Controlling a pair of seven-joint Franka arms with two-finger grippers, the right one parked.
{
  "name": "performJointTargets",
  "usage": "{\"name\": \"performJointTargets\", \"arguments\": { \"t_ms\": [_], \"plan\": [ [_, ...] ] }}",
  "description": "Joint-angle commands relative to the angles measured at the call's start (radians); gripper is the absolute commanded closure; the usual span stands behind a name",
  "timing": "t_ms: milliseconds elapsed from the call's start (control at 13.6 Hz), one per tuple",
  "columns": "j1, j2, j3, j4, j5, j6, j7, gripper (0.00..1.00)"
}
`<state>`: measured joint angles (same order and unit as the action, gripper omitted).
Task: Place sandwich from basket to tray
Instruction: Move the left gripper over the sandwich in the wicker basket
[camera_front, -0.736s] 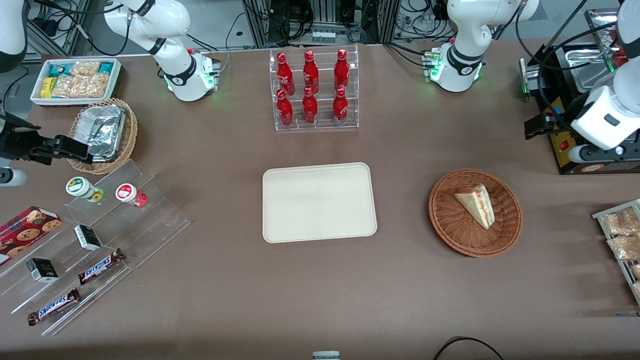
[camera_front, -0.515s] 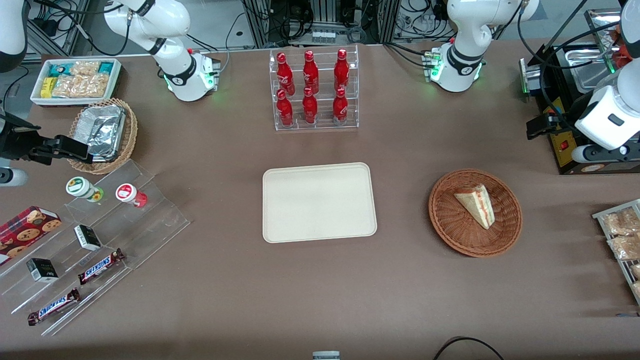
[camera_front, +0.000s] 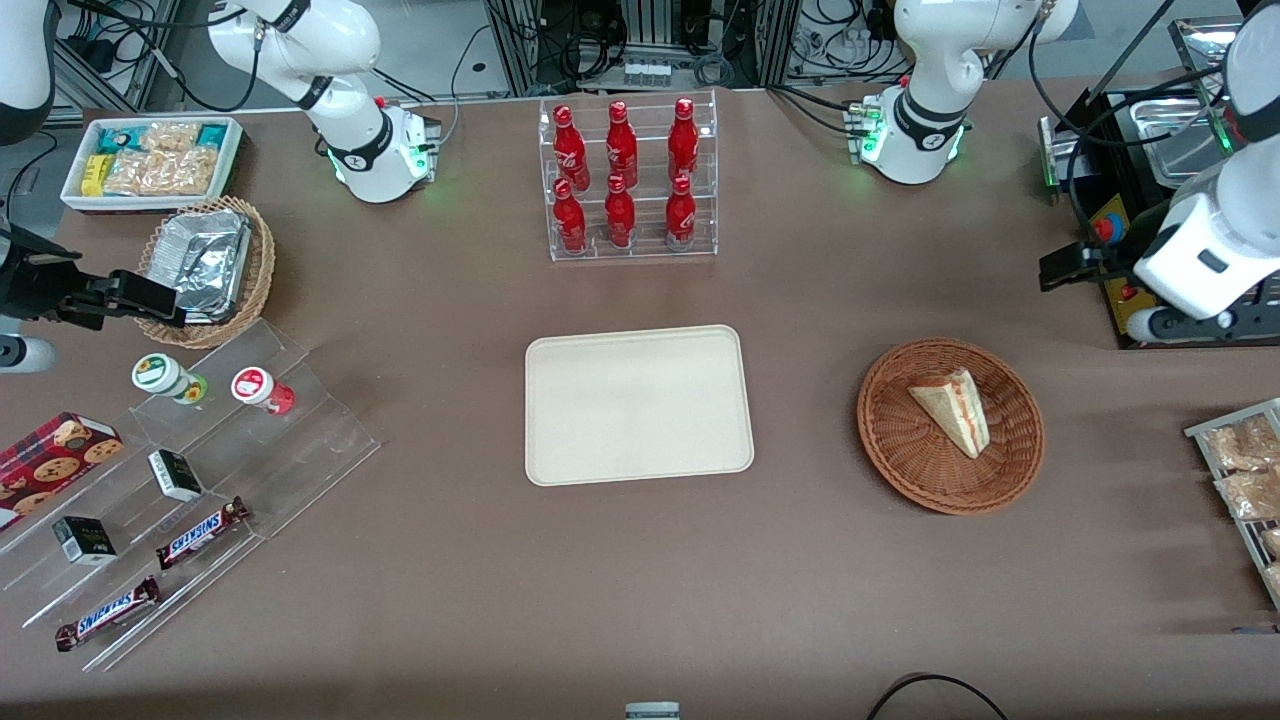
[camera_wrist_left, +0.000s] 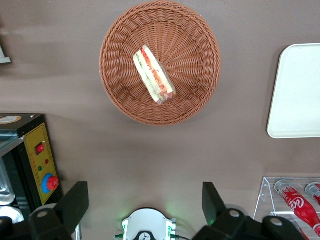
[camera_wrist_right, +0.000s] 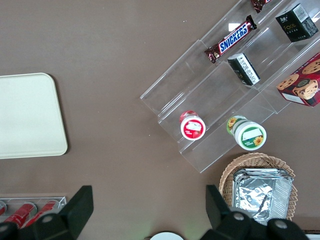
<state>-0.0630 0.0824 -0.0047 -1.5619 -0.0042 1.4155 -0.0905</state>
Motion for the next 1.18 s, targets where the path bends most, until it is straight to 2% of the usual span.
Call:
{"name": "performJointTargets", "arguments": {
  "t_ms": [0, 147, 1104],
  "plan": [
    [-0.006, -0.004, 0.008, -0.076, -0.013, 0.08, 0.014, 0.0],
    [0.02, -0.004, 0.008, -0.127, -0.011, 0.14, 0.015, 0.0],
    [0.023, -0.007, 0.023, -0.515, -0.017, 0.606, -0.005, 0.0]
  ]
}}
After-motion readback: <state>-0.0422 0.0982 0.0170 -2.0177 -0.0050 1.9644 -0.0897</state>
